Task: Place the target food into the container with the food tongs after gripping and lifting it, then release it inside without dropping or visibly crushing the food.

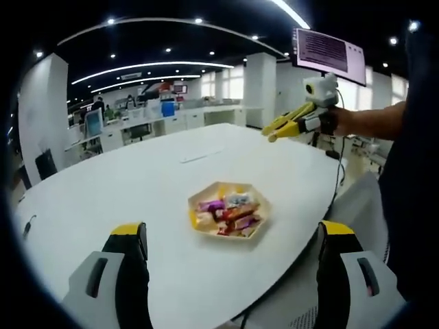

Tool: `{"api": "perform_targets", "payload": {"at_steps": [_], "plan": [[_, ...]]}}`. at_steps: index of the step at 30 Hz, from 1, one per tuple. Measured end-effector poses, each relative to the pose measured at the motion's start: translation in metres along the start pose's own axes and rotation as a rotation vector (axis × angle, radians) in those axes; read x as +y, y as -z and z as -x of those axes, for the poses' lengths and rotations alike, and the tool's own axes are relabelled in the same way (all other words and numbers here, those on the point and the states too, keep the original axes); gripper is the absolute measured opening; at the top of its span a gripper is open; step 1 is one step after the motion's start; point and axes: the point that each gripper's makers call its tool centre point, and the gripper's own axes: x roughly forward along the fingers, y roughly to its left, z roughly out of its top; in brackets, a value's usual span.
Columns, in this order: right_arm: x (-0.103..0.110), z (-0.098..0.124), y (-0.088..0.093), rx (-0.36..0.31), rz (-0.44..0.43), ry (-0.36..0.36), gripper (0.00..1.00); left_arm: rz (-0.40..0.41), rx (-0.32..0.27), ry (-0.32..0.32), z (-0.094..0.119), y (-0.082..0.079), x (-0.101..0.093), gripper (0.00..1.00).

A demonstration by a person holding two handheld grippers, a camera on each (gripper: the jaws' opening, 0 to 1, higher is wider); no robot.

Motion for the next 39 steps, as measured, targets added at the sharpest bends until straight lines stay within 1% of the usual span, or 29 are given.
{"api": "perform_targets", "payload": {"at_steps": [3, 6, 11, 13, 14, 16, 17, 18, 19, 21, 22, 23, 24, 25, 26, 27, 28, 29, 30, 31, 32, 33, 36, 37, 38, 39], "plan": [[0.001, 0.013, 0.001, -0.019, -0.006, 0.018, 0.28, 0.000, -0.008, 0.002, -0.001, -0.004, 0.002, 1.00], [0.002, 0.025, 0.008, -0.025, -0.016, 0.032, 0.28, 0.002, -0.019, 0.006, 0.000, -0.009, 0.003, 1.00], [0.007, 0.035, 0.014, -0.046, -0.026, 0.030, 0.28, 0.005, -0.030, 0.025, -0.001, -0.013, 0.002, 1.00], [0.012, 0.035, 0.015, -0.049, -0.025, 0.006, 0.29, -0.006, -0.030, 0.063, -0.003, -0.017, -0.004, 1.00], [0.013, 0.035, 0.015, -0.050, -0.021, -0.002, 0.29, -0.036, -0.023, 0.113, -0.004, -0.018, -0.013, 1.00], [0.022, 0.035, 0.012, -0.066, -0.013, -0.049, 0.28, -0.068, 0.005, 0.154, -0.005, -0.017, -0.021, 0.99], [0.027, 0.035, 0.010, -0.075, -0.015, -0.077, 0.28, -0.068, 0.015, 0.181, -0.005, -0.018, -0.026, 0.99], [0.031, 0.035, 0.008, -0.078, -0.009, -0.094, 0.28, -0.062, 0.009, 0.184, -0.005, -0.021, -0.026, 0.99], [0.037, 0.035, 0.006, -0.075, -0.003, -0.127, 0.28, -0.051, -0.003, 0.196, -0.005, -0.025, -0.027, 0.99], [0.039, 0.033, 0.005, -0.067, -0.011, -0.137, 0.29, -0.036, -0.023, 0.206, -0.006, -0.033, -0.028, 0.99], [0.043, 0.031, 0.005, -0.067, -0.015, -0.157, 0.29, -0.037, -0.028, 0.206, -0.007, -0.036, -0.028, 0.99], [0.045, 0.030, 0.003, -0.076, -0.011, -0.166, 0.28, -0.034, -0.035, 0.217, -0.009, -0.039, -0.030, 0.98], [0.048, 0.029, -0.003, -0.096, -0.003, -0.177, 0.28, -0.025, -0.035, 0.240, -0.010, -0.042, -0.035, 0.94], [0.051, 0.028, -0.007, -0.103, -0.007, -0.198, 0.28, -0.027, -0.032, 0.242, -0.012, -0.044, -0.035, 0.91], [0.056, 0.027, -0.011, -0.105, -0.005, -0.222, 0.28, -0.047, -0.038, 0.246, -0.015, -0.049, -0.038, 0.91], [0.058, 0.026, -0.014, -0.108, 0.005, -0.233, 0.28, -0.050, -0.045, 0.256, -0.018, -0.053, -0.040, 0.91], [0.063, 0.025, -0.018, -0.109, 0.013, -0.258, 0.28, -0.048, -0.053, 0.273, -0.020, -0.059, -0.043, 0.91], [0.064, 0.025, -0.019, -0.110, 0.012, -0.263, 0.28, -0.049, -0.054, 0.277, -0.021, -0.060, -0.044, 0.91], [0.068, 0.025, -0.023, -0.115, 0.021, -0.287, 0.28, -0.045, -0.076, 0.330, -0.024, -0.071, -0.053, 0.90], [0.074, 0.025, -0.029, -0.125, 0.015, -0.325, 0.28, -0.013, -0.101, 0.365, -0.024, -0.079, -0.059, 0.89], [0.077, 0.026, -0.034, -0.136, 0.014, -0.340, 0.28, 0.018, -0.120, 0.403, -0.022, -0.086, -0.065, 0.88], [0.084, 0.027, -0.040, -0.143, 0.016, -0.375, 0.28, 0.011, -0.134, 0.437, -0.022, -0.093, -0.071, 0.86], [0.096, 0.032, -0.059, -0.175, 0.013, -0.427, 0.28, -0.015, -0.105, 0.505, -0.022, -0.096, -0.084, 0.80], [0.102, 0.035, -0.064, -0.185, 0.012, -0.456, 0.28, -0.025, -0.104, 0.515, -0.024, -0.099, -0.087, 0.79], [0.103, 0.035, -0.068, -0.192, 0.018, -0.459, 0.28, -0.033, -0.105, 0.513, -0.025, -0.102, -0.088, 0.77], [0.107, 0.037, -0.071, -0.199, 0.020, -0.475, 0.28, -0.040, -0.106, 0.521, -0.026, -0.104, -0.091, 0.72]]}}
